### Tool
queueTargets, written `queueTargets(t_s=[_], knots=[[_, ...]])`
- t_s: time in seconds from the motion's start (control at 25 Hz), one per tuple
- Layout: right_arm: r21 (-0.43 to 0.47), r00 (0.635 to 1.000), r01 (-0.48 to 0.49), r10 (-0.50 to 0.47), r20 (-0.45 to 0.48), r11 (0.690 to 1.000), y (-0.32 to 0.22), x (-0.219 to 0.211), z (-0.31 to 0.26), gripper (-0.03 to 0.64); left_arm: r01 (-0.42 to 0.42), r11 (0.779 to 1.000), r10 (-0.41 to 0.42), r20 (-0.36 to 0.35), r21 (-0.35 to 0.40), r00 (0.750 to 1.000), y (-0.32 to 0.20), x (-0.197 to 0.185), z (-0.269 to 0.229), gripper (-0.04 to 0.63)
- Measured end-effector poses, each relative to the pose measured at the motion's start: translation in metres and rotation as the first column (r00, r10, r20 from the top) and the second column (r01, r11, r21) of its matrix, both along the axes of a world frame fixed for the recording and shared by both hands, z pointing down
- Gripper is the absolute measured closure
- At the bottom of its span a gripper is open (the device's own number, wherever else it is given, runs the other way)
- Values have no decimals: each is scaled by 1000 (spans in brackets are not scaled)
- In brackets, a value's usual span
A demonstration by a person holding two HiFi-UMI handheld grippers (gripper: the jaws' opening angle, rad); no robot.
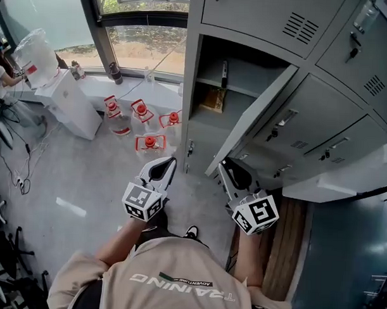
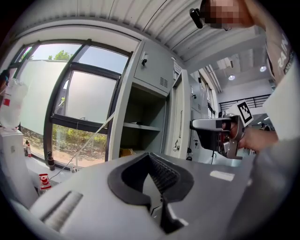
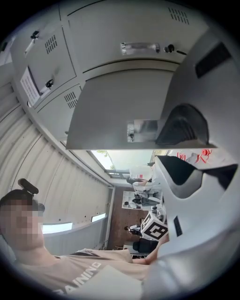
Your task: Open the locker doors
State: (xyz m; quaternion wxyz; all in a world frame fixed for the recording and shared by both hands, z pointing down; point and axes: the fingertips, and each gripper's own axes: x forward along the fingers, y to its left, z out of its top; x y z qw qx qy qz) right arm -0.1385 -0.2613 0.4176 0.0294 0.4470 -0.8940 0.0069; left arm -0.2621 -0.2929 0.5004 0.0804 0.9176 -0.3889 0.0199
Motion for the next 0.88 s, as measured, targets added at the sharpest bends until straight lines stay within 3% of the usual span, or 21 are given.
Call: queueTargets(t_s=[0.2, 0.32, 0.52, 0.88], knots=[[-16, 1000, -17, 16, -23, 1000, 30, 17, 5, 543, 60, 998, -60, 18, -20, 998, 49, -8, 5, 588], [-14, 998, -43, 43, -35, 999, 42, 21, 4, 543, 54, 998, -54, 27, -10, 998, 67, -15, 0, 588], [-11, 988, -134, 133, -74, 991, 67, 22, 5, 543, -22, 1000, 21, 10, 7, 1000, 90, -19, -4, 588], [-130, 955, -283, 267, -129, 950, 149, 31, 45, 543, -179, 981, 178, -17, -76, 984, 145, 16, 38, 588]])
